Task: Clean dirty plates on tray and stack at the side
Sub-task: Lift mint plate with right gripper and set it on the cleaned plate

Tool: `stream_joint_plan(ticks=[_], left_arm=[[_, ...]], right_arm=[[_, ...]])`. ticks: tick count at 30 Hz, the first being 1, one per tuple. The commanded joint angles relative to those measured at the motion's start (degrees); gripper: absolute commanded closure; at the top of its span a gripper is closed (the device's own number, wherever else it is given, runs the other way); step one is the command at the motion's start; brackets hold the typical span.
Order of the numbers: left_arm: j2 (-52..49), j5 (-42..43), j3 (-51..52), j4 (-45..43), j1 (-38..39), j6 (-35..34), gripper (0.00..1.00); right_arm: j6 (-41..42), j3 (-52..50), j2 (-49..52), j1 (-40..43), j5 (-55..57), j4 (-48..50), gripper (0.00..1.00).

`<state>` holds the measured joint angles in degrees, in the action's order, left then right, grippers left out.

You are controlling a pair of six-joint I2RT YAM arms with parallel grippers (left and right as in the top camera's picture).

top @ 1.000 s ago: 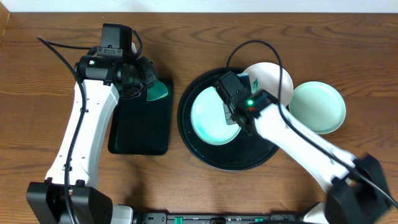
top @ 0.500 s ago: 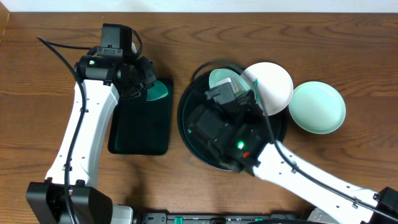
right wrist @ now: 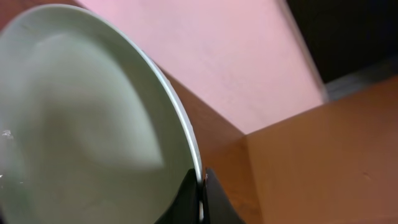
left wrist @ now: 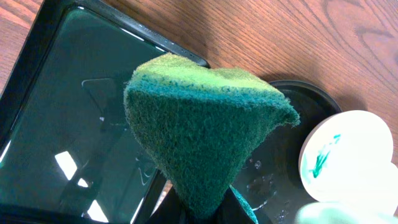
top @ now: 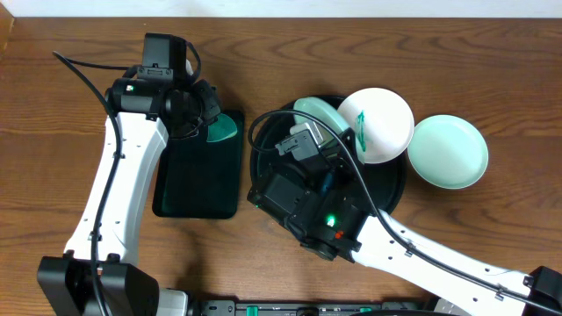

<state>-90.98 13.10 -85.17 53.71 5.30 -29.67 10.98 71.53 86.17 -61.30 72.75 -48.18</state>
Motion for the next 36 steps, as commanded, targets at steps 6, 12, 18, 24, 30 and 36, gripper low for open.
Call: stream_joint_plan(ticks=[6,12,18,24,30,36], left_arm=[[0.0,-0.74,0.61,0.04,0.04,0.7,0.93],[-0.02,-0.74,0.61,0.04,0.57,0.72,0.93],[-0.02,-0.74,0.61,-0.2,0.57,0.7,0.93],[-0.02,-0.74,0.61,-0.17,0.57,0.72,0.93],[-0.02,-0.74,0.61,-0.17,0.57,0.72,0.93],[-0.02,-0.74,0.61,-0.17,0.57,0.74,0.93]], right_arm=[[4.85,0.79,-0.31,14.69,-46.93,-1.46,0.99],[7.23,0.87,-1.51,33.33,-73.72,-0.09,0.99],[9.79,0.87,-3.34,57.68,-82.64,-4.44,0.99],[9.53,-0.87,-3.32,78.07,-80.26,-8.81,0.99],[9.55,-4.68,-3.3,88.8,-79.41,-4.52,0.99],[9.6,-12.2,-3.13,91.1,-77.55,4.57,0.99]])
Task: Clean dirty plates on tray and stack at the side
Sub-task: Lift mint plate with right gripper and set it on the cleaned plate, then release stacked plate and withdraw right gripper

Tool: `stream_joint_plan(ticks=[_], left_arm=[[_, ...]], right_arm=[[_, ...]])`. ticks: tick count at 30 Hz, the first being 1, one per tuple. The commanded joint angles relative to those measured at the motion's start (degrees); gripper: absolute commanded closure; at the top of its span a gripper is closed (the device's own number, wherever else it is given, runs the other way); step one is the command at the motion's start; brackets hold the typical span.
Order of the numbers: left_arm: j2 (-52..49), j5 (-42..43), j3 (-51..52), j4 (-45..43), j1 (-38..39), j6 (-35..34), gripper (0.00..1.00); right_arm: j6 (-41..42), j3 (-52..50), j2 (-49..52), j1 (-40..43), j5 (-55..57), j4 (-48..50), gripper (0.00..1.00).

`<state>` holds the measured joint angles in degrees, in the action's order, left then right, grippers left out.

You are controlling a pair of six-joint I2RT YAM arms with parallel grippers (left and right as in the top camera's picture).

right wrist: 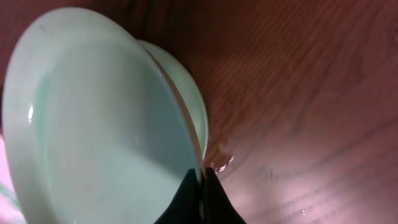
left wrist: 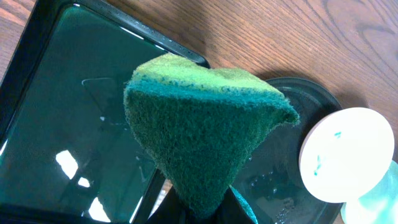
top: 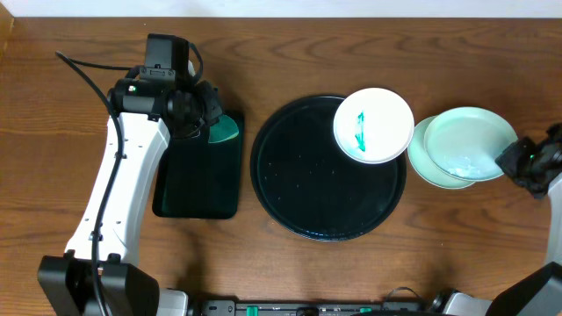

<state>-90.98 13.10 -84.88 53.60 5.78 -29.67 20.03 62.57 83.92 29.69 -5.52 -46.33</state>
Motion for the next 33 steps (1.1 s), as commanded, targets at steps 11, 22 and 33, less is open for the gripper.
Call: stream_joint_plan(ticks=[11,22,33], left_arm=[[-0.02,-0.74,0.33,-0.07,0.09,0.74,0.93],[-0.02,-0.76,0.33,0.2,0.09,0.74,0.93],[-0.02,-0.74,0.33,0.17,0.09,0.74,0.93]], right_arm=[[0.76,-14.34,-0.66,-3.3,0.55,18.95,0.99],[1.2,-15.45,1.25,-11.37,7.67,19.37,0.96],[2.25,-15.43,1.7,-8.59,11.32,18.34,0.98]])
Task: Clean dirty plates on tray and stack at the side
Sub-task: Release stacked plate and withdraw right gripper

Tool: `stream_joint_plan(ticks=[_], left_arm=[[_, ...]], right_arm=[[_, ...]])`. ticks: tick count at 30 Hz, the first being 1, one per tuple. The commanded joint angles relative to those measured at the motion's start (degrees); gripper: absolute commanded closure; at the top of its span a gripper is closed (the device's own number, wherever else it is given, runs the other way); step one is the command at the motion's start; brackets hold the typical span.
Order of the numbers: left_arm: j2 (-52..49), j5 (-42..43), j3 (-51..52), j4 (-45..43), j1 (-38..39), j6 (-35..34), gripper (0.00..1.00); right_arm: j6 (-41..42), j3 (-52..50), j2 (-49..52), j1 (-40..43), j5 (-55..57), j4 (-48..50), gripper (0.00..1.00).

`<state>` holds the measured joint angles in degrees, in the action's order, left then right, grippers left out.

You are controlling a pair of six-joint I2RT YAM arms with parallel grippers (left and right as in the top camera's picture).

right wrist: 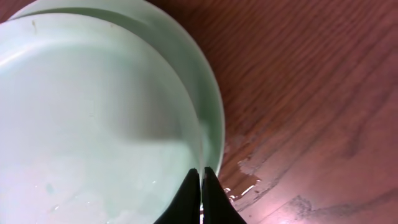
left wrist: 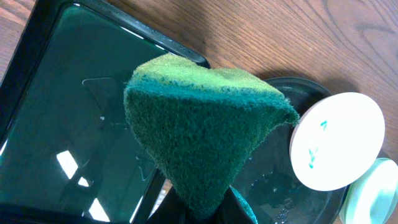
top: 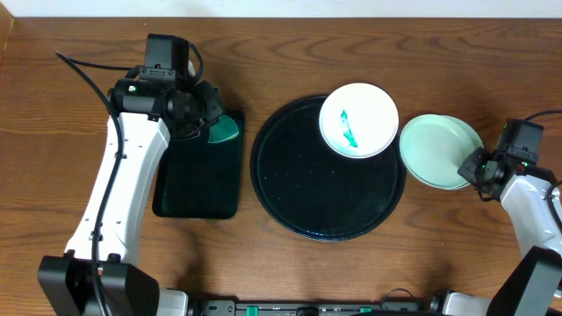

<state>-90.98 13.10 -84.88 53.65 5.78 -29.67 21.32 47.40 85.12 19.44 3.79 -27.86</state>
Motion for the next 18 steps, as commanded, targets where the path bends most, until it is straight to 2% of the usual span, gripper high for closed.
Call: stream_joint_plan(ticks=[1,5,7,9,11,14,18], left_arm=[[-0.02,-0.76,0.33,0.13,0.09,0.74,0.93],[-0.02,-0.74,0.33,0.13,0.09,0.74,0.93],[-0.02,-0.76,0.33,0.13,0.09,0.74,0.93],[-0.02,-0.76,0.33,0.13,0.09,0.74,0.92],[-0.02,-0.76,0.33,0.13,0.09,0.74,0.93],[-0.02,-0.76,0.33,0.13,0.09,0.74,0.93],[-0.02,-0.76,0.33,0.15,0.09,0.74,0.93]], right_arm=[[0.96,-0.26,0.5,2.1,1.99,-0.07,0.98],[0.94,-0.26,0.5,3.15,2.12,-0.07,0.97],[0.94,-0.26,0.5,3.19,2.4,0.24,0.93],[0.57,-0.26,0.5,3.1,0.85,0.83,0.81],[-3.37,-0.26,0.5,2.82,-4.94,2.1,0.72],[-6.75,-0.26,0.5,1.97,-9.97,3.67,0.68],[-10.73,-0.26,1.2,1.03,-17.9,4.76,0.68]])
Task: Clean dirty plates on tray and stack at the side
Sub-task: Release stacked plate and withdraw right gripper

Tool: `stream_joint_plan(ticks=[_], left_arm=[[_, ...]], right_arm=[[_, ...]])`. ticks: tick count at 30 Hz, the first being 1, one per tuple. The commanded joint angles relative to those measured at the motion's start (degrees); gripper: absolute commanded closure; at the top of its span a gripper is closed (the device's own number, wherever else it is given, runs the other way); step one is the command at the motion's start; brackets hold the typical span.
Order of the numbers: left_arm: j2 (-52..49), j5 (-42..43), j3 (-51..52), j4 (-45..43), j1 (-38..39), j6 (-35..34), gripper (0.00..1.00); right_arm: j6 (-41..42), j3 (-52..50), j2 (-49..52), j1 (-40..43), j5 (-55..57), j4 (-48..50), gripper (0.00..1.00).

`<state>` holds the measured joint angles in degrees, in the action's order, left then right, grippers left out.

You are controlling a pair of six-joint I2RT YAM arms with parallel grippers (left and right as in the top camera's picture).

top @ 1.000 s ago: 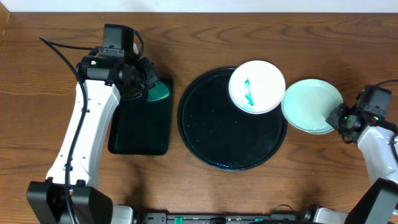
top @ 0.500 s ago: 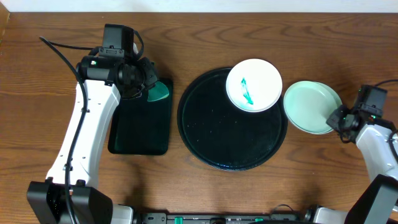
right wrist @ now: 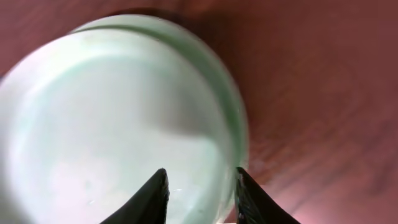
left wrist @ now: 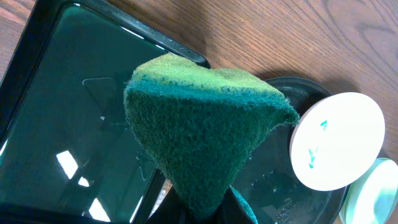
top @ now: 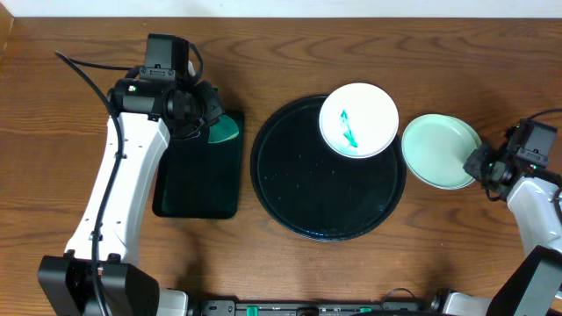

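Observation:
A white plate [top: 358,119] with a green smear lies on the round black tray [top: 299,193], at its far right; it also shows in the left wrist view as the white plate [left wrist: 336,149]. Two pale green plates [top: 441,151] sit stacked on the table right of the tray. My right gripper [top: 481,165] is open at the stack's right rim, its fingers [right wrist: 155,193] straddling the top plate's edge [right wrist: 230,124]. My left gripper [top: 209,114] is shut on a green sponge [left wrist: 199,137], held above the gap between the rectangular tray and the round one.
A dark rectangular tray [top: 200,175] with water lies left of the round tray, under the left arm. Wet patches show on the round tray [left wrist: 273,180]. Bare wooden table [top: 457,70] surrounds everything.
My right gripper has opened and let go of the top green plate, which now rests on the stack. The left arm and sponge have not moved.
My right gripper held a green plate by its rim over the round tray, with one green plate on the table at the right. Then it carried the plate over that one, set it down on it, and has now let go. The left gripper kept the sponge throughout.

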<state>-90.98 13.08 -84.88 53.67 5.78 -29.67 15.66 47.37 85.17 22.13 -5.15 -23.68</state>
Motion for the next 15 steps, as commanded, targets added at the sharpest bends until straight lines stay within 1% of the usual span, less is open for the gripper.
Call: stream_joint_plan(ticks=[1,4,7,12,15], left_arm=[[-0.02,-0.74,0.33,0.13,0.09,0.74,0.93],[-0.02,-0.74,0.33,0.13,0.09,0.74,0.93],[-0.13,-0.74,0.33,0.11,0.09,0.74,0.93],[-0.87,-0.72,0.33,0.24,0.09,0.72,0.93],[-1.46,-0.72,0.33,0.33,0.09,0.72,0.93]], right_arm=[[-6.1,-0.24,1.73,-2.1,-11.98,0.79,0.68],[-9.33,-0.24,3.48,-4.02,-21.49,1.07,0.68],[-12.48,-0.24,4.24,-7.32,-26.43,1.22,0.68],[-15.43,0.17,4.26,-13.25,-25.75,2.08,0.67],[-16.57,1.51,4.26,-16.9,-22.21,1.64,0.69]])
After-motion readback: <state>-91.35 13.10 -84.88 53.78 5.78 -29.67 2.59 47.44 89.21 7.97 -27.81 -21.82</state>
